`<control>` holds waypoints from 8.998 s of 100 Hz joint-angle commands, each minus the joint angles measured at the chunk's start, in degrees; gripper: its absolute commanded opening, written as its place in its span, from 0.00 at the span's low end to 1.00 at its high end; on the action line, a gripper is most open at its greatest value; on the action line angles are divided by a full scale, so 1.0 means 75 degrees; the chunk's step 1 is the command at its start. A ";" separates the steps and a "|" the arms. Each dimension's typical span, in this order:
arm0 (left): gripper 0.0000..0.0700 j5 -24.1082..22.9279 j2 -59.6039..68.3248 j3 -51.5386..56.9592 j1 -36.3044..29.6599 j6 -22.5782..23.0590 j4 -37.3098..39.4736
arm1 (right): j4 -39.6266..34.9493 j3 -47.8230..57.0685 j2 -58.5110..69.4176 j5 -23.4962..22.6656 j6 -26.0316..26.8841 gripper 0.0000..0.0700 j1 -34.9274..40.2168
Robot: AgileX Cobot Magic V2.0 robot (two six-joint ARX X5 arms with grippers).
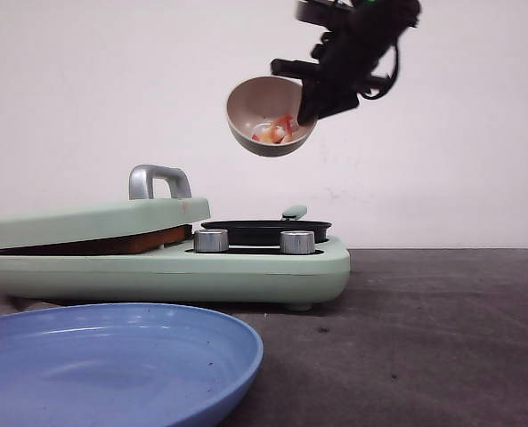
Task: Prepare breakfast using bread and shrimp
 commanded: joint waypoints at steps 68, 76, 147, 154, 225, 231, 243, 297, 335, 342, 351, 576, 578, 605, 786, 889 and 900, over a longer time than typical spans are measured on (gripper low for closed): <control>0.50 -0.0026 -0.0009 0.0038 -0.0015 -0.0006 0.0064 | 0.3104 0.0137 -0.0009 0.3687 -0.4304 0.00 0.0979; 0.50 -0.0023 -0.0009 0.0038 -0.0015 -0.0006 0.0052 | 0.3404 0.0134 -0.0009 0.3829 -0.4304 0.00 0.1037; 0.50 -0.0023 -0.0009 0.0038 -0.0015 0.0291 -0.0172 | 0.5811 -0.1562 0.0012 0.4537 -0.3818 0.00 0.1454; 0.50 -0.0020 -0.0009 0.0038 -0.0015 0.0353 -0.0172 | 0.6397 -0.2040 0.0012 0.4389 -0.3987 0.00 0.1478; 0.50 0.0003 -0.0009 0.0012 -0.0015 0.0624 -0.0309 | 0.9407 -0.3993 0.0067 0.3969 -0.4179 0.00 0.1533; 0.50 0.0003 -0.0009 0.0012 -0.0015 0.0624 -0.0306 | 0.9410 -0.3993 0.0067 0.3972 -0.4170 0.00 0.1533; 0.50 0.0003 -0.0009 0.0012 -0.0015 0.0624 -0.0303 | 0.9404 -0.3993 0.0067 0.3993 -0.3972 0.00 0.1533; 0.50 0.0003 -0.0009 0.0012 -0.0015 0.0562 -0.0460 | 0.8367 -0.3978 -0.0653 0.5147 -0.3520 0.00 0.1577; 0.50 0.0006 -0.0009 0.0012 -0.0015 0.0539 -0.0568 | 0.4083 -0.3850 -0.3255 0.4712 -0.1259 0.00 0.1370; 0.50 0.0009 -0.0009 0.0012 -0.0015 0.0536 -0.0568 | 0.3130 -0.3681 -0.3675 0.4587 -0.0994 0.00 0.1300; 0.50 0.0009 -0.0009 0.0012 -0.0015 0.0536 -0.0568 | 0.1836 -0.3340 -0.4083 0.4494 -0.0606 0.00 0.1163; 0.50 0.0006 -0.0009 0.0012 -0.0015 0.0393 -0.0516 | -0.4855 -0.1233 0.0402 -0.2632 0.2489 0.54 -0.2987; 0.50 0.0003 -0.0009 0.0012 -0.0015 0.0388 -0.0516 | -0.4852 -0.1233 0.0382 -0.2643 0.2483 0.54 -0.2987; 0.50 0.0006 -0.0009 0.0012 -0.0015 0.0326 -0.0475 | -0.4631 -0.1230 -0.0784 -0.2672 0.2291 0.54 -0.3040; 0.00 0.0417 -0.1492 -0.2611 -0.0020 -0.1807 0.2739 | -0.2617 -0.9920 -1.4201 -0.1594 0.2809 0.00 -0.0761; 0.00 -0.0143 -0.1556 -0.2655 -0.0017 -0.2617 0.2736 | -0.2597 -0.9932 -1.4143 -0.1204 0.3328 0.00 -0.0758; 0.00 -0.0717 -0.1655 -0.2728 0.0085 -0.2457 0.2212 | -0.2597 -0.9932 -1.4143 -0.1204 0.3328 0.00 -0.0758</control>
